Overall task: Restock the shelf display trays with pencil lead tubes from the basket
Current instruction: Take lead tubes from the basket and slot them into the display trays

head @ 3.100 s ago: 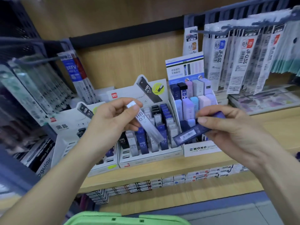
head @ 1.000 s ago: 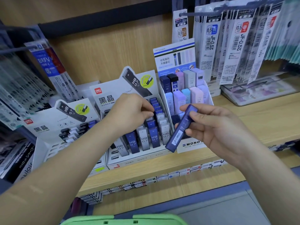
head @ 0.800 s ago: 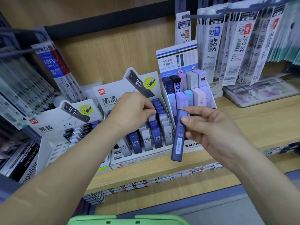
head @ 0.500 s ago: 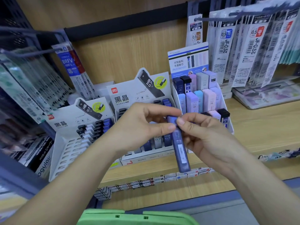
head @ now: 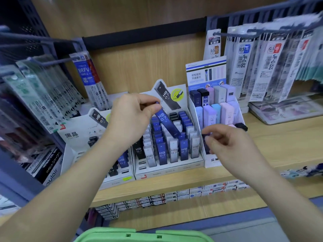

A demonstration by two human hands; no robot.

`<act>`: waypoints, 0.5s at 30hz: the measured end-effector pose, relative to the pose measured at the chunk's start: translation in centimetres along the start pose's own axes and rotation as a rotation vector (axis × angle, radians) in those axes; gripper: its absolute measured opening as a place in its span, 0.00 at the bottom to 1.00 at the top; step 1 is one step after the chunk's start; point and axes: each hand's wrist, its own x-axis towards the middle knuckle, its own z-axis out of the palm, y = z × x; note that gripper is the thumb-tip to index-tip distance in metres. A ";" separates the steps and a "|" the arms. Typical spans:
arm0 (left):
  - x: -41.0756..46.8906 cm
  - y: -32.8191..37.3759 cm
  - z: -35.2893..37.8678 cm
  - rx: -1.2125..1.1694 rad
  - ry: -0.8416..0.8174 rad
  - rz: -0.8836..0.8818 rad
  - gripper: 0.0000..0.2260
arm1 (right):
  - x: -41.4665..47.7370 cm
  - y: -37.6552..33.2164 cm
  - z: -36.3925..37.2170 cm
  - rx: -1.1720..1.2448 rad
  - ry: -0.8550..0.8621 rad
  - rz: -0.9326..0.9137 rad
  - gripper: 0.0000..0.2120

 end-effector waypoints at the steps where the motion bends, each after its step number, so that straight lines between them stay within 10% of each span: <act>1: 0.2 0.1 0.5 0.001 -0.002 0.007 0.04 | -0.1 0.0 0.2 -0.023 -0.030 -0.020 0.11; 15: 0.8 -0.5 3.4 0.143 -0.082 0.110 0.05 | -0.7 0.3 2.4 -0.305 -0.266 -0.199 0.28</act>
